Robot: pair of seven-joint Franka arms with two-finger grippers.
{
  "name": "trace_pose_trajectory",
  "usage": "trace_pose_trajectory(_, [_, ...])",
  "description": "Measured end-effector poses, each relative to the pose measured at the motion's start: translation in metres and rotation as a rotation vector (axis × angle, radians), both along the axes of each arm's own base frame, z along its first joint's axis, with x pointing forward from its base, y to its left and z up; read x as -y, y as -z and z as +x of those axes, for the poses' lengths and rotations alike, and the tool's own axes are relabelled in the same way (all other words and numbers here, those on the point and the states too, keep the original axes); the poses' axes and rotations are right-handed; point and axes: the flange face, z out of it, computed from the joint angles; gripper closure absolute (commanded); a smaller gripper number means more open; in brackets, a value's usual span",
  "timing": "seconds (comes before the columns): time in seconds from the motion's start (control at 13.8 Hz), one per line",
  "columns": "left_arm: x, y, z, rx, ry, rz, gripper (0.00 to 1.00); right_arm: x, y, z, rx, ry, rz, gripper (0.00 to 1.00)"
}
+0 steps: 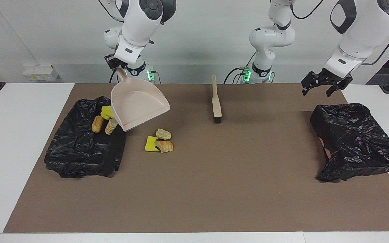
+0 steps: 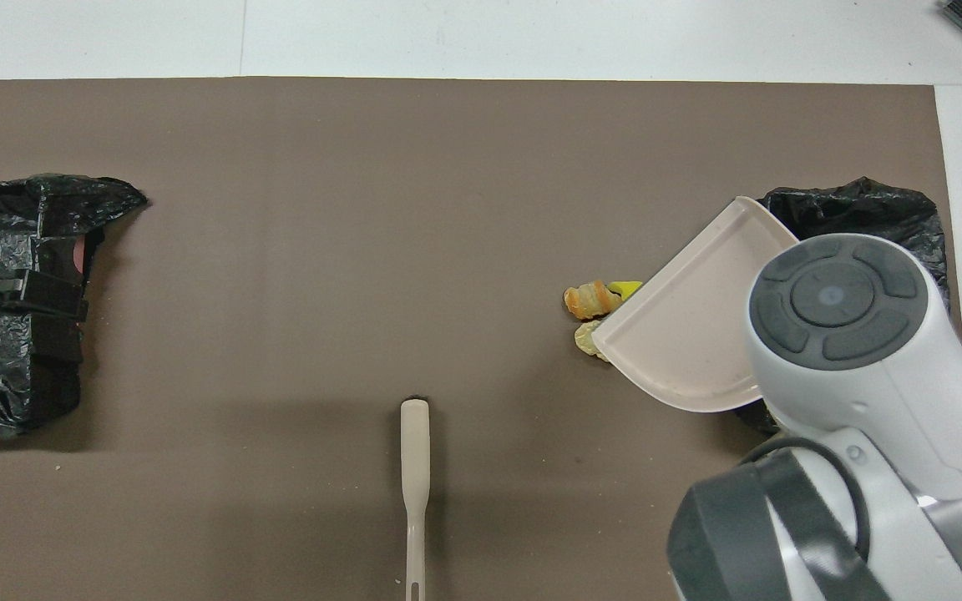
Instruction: Sweep and dump trash in bin
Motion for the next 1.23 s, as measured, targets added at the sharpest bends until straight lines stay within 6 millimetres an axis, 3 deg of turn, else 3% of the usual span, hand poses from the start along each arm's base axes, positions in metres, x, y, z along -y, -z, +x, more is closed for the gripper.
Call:
trace_pose_trajectory(0.14, [0.000,0.000,0.000,0.000,0.000,0.000,0.00,-0.030,0.020,0.003,0.030,0.150,0.077,1.00])
trace_pose_trajectory(0.29, [0.000,0.000,0.000,0.000,0.000,0.000,0.00,-0.073,0.049,0.013,0.063,0.273,0.119,1.00])
trace_pose_trajectory(0.36, [0.000,0.000,0.000,0.000,0.000,0.000,0.00,-0.104,0.068,0.021,0.070,0.334,0.145,1.00])
trace_pose_trajectory(0.58, [0.000,0.000,0.000,0.000,0.000,0.000,0.00,-0.175,0.117,0.061,0.086,0.425,0.199,1.00])
trace_pose_trajectory(0.8, [0.000,0.000,0.000,0.000,0.000,0.000,0.00,-0.255,0.180,0.091,0.153,0.539,0.234,1.00])
trace_pose_trajectory(0.87, [0.000,0.000,0.000,0.000,0.000,0.000,0.00,-0.274,0.200,0.100,0.173,0.562,0.251,1.00])
trace_pose_trajectory(1.08, [0.000,0.000,0.000,0.000,0.000,0.000,0.00,-0.306,0.239,0.119,0.223,0.586,0.347,1.00])
trace_pose_trajectory(1.23, [0.000,0.000,0.000,-0.001,0.001,0.000,0.00,-0.318,0.246,0.119,0.234,0.592,0.379,1.00])
